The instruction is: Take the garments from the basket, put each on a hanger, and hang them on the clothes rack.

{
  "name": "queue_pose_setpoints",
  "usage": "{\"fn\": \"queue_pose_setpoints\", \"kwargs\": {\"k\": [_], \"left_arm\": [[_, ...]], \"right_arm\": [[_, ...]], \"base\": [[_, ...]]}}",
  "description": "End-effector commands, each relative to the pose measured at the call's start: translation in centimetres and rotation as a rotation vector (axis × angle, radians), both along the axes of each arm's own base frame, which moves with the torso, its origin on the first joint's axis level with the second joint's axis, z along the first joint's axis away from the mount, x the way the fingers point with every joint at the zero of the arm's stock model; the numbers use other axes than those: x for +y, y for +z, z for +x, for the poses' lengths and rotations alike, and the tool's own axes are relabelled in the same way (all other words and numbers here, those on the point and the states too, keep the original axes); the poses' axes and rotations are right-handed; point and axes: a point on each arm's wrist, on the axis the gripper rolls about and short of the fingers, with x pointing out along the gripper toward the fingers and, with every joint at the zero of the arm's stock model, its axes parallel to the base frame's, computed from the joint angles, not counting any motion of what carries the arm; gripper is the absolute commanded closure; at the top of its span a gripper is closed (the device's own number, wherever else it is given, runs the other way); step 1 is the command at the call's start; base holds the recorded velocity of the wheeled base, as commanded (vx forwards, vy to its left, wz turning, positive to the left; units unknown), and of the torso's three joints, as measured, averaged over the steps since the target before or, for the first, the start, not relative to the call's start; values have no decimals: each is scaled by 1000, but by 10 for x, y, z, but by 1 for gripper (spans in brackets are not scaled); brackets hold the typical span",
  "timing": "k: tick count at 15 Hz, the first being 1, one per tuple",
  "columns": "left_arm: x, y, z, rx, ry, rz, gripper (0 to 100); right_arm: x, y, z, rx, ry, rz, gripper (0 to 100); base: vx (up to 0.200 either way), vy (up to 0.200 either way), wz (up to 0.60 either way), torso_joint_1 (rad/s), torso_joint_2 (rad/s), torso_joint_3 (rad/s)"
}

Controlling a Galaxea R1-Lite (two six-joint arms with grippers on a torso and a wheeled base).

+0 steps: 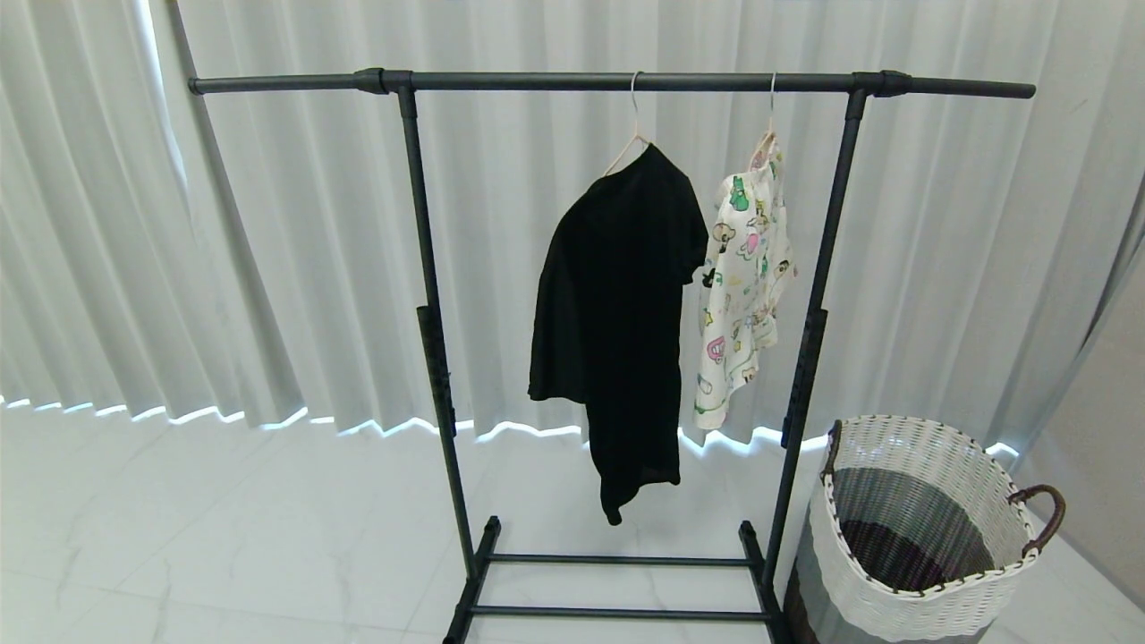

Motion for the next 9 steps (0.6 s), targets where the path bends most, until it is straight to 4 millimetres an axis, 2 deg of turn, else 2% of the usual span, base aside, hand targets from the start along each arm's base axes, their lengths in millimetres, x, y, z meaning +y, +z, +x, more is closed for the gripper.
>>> {"fn": "queue_pose_setpoints", "kwargs": {"k": [1, 9], "left_arm": [[0, 0, 0, -2, -1, 0, 0], [0, 0, 0, -2, -1, 0, 0]], "right_arm": [[0, 0, 0, -2, 1, -1, 0], [0, 0, 0, -2, 1, -1, 0]], "base": [[0, 0, 0, 0, 0, 0], [0, 0, 0, 0, 0, 0]]}}
